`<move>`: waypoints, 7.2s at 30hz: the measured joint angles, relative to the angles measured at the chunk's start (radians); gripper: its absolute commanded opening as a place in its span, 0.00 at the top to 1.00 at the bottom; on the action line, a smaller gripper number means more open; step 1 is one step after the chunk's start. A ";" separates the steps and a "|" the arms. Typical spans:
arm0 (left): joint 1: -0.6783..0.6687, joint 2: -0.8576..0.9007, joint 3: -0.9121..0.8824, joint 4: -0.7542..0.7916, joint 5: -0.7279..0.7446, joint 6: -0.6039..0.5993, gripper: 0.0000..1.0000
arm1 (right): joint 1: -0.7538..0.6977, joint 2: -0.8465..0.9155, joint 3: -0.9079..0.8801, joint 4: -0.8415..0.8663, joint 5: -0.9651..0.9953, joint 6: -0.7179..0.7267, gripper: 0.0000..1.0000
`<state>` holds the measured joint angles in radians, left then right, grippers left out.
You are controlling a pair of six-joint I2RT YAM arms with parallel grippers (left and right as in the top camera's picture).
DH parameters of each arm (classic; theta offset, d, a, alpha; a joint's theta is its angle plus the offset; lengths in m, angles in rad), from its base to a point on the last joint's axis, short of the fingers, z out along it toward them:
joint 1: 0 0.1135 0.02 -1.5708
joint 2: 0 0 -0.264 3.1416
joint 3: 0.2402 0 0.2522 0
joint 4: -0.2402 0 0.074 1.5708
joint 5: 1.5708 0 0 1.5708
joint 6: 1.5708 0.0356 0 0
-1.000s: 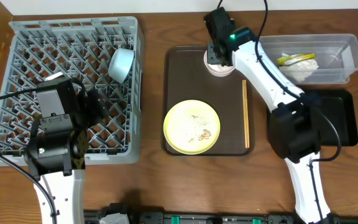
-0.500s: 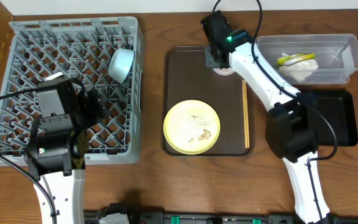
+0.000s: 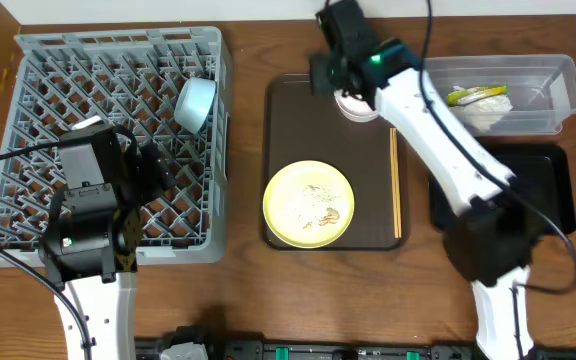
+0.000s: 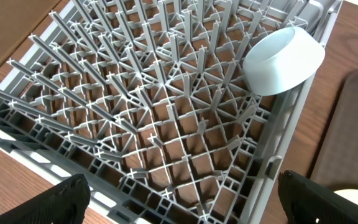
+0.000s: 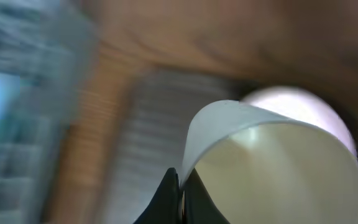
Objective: Sort waste into correct bins and load items into the dishwasher
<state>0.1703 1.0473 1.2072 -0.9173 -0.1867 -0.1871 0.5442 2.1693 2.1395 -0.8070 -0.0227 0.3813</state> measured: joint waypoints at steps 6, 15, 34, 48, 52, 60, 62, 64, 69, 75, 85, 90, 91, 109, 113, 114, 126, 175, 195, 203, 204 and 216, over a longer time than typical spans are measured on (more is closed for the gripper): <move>0.000 0.000 0.000 0.000 0.000 0.000 0.02 | 0.045 -0.077 0.029 0.133 -0.261 0.018 0.99; 0.000 0.000 0.000 0.000 0.000 0.000 0.02 | 0.142 0.105 0.027 0.349 -0.594 0.138 0.99; 0.000 0.000 0.000 0.000 0.000 0.000 0.02 | 0.338 0.286 0.019 0.724 -1.012 0.427 0.99; 0.004 0.000 0.000 0.000 -0.007 0.000 0.02 | 0.414 0.420 0.019 1.177 -1.012 0.652 0.99; 0.004 0.000 0.000 0.000 -0.006 0.000 0.02 | 0.428 0.462 0.019 1.278 -1.041 0.748 0.99; 0.004 0.000 0.000 0.000 -0.003 0.000 0.02 | 0.502 0.466 0.019 1.297 -1.064 0.815 0.99; 0.004 0.000 0.000 0.000 -0.003 0.000 0.02 | 0.523 0.466 0.019 1.298 -1.065 0.822 0.99; 0.009 -0.001 0.000 -0.004 -0.016 0.002 0.02 | 0.533 0.467 0.019 1.296 -1.068 0.826 0.99; 0.009 -0.002 0.000 -0.002 -0.019 0.002 0.02 | 0.533 0.467 0.019 1.286 -1.057 0.828 0.99; 0.009 -0.002 0.000 -0.002 -0.017 0.000 0.02 | 0.526 0.467 0.019 1.226 -1.040 0.813 0.99; 0.007 -0.002 0.000 -0.002 -0.007 0.000 0.02 | 0.478 0.467 0.019 1.212 -1.009 0.809 0.99; 0.007 -0.002 0.000 -0.001 -0.006 0.000 0.02 | 0.452 0.467 0.019 1.144 -0.997 0.804 0.99; 0.006 -0.002 0.000 -0.001 -0.006 0.000 0.02 | 0.449 0.467 0.021 1.131 -0.998 0.803 0.99; 0.005 -0.002 0.000 -0.001 -0.006 0.000 0.02 | 0.445 0.461 0.040 1.027 -0.995 0.734 0.98; 0.005 -0.002 0.000 0.000 -0.006 0.000 0.02 | 0.435 0.426 0.050 0.852 -0.964 0.659 0.98; 0.005 -0.002 0.000 0.000 -0.006 0.000 0.02 | 0.433 0.417 0.051 0.813 -0.954 0.640 0.98; 0.005 -0.002 0.000 0.000 -0.003 0.000 0.02 | 0.400 0.350 0.031 0.420 -0.651 0.440 0.79; 0.007 -0.001 0.005 -0.001 -0.018 0.000 0.02 | 0.502 0.207 0.022 0.400 -0.454 0.196 0.99; 0.007 -0.001 0.005 0.000 -0.015 0.000 0.02 | 0.254 0.206 0.022 0.371 -0.675 0.212 0.96; 0.007 -0.001 0.005 0.018 0.002 -0.001 0.02 | 0.253 0.206 0.022 0.297 -0.759 0.216 0.80; 0.007 -0.001 0.005 0.040 0.008 -0.003 0.02 | 0.249 0.206 0.022 0.282 -0.766 0.216 0.81; 0.005 0.029 0.005 -0.006 0.249 -0.029 0.76 | 0.099 0.206 0.022 0.064 -0.827 0.204 0.93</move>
<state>0.1753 1.0760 1.2118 -0.9230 0.0620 -0.2165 0.6430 2.3756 2.1616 -0.7433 -0.8501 0.5854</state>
